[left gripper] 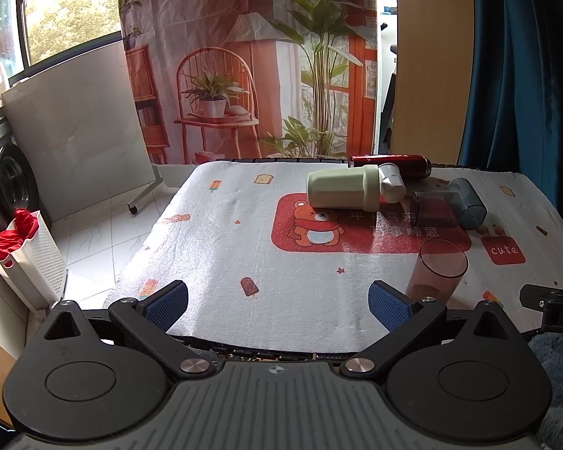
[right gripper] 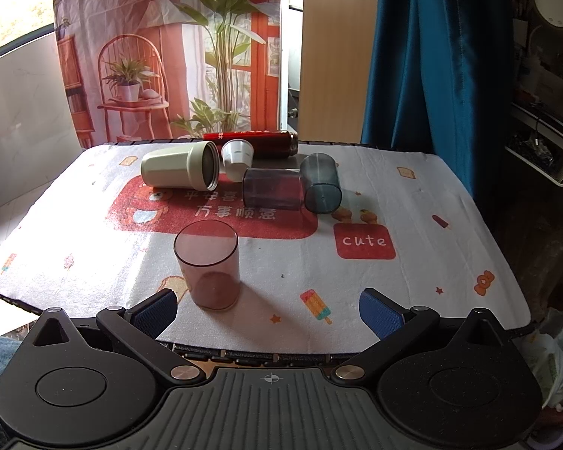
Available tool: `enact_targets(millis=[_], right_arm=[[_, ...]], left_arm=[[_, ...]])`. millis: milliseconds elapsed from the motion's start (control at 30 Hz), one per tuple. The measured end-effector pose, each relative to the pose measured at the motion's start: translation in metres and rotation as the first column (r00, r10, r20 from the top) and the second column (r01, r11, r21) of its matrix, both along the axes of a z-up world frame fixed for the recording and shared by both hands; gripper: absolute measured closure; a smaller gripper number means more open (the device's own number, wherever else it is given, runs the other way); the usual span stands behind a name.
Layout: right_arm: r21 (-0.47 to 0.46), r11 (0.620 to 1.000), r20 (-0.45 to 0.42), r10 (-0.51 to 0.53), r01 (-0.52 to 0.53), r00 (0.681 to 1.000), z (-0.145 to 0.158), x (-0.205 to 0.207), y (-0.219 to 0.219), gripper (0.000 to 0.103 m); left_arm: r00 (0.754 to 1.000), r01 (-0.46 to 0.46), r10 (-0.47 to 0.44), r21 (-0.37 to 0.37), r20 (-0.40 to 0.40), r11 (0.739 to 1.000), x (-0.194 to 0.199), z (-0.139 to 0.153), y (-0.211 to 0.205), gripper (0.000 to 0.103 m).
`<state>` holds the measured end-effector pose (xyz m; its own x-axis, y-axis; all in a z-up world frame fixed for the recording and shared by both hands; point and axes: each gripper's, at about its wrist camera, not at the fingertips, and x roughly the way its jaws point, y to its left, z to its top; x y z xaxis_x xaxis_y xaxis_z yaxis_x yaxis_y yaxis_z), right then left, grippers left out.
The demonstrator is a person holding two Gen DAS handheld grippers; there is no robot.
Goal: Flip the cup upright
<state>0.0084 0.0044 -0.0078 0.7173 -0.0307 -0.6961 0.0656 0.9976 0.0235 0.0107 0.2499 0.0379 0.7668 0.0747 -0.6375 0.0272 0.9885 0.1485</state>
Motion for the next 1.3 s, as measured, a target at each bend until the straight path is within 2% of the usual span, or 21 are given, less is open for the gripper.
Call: enact_targets(millis=[1300], right_arm=[[0.001, 1.000, 0.000, 0.000, 0.000, 1.000, 0.0000, -0.0007, -0.0010, 0.000]], left_arm=[[1.000, -0.007, 0.007, 0.001, 0.018, 1.000, 0.0011, 0.0036, -0.0012, 0.000]])
